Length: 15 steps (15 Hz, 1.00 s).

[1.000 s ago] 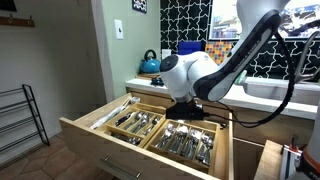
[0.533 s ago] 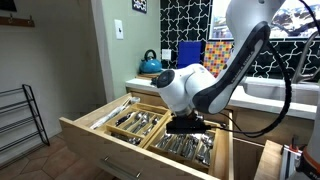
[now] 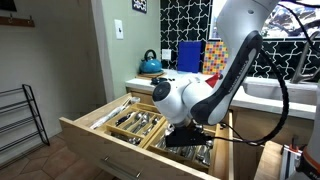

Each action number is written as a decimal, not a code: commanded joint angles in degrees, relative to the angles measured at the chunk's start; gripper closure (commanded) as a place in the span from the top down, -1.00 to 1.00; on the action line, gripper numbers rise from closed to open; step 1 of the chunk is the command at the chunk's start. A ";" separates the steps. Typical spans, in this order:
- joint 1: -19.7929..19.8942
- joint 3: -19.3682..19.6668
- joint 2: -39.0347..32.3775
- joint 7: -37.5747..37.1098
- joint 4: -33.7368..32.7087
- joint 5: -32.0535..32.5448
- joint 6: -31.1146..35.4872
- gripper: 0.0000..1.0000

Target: Put the silver fork from the blue plate on the right side of the open drawer

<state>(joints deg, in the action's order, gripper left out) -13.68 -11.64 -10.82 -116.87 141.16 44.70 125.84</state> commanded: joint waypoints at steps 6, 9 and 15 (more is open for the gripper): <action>-0.59 0.67 -0.70 1.87 -0.30 -1.72 1.58 -0.92; -0.60 0.66 -1.76 2.11 -0.69 -3.42 0.86 -0.92; -0.67 1.72 -3.66 1.54 -1.02 -3.54 1.53 -0.92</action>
<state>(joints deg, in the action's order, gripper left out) -13.72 -10.95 -13.20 -115.63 140.87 41.64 127.31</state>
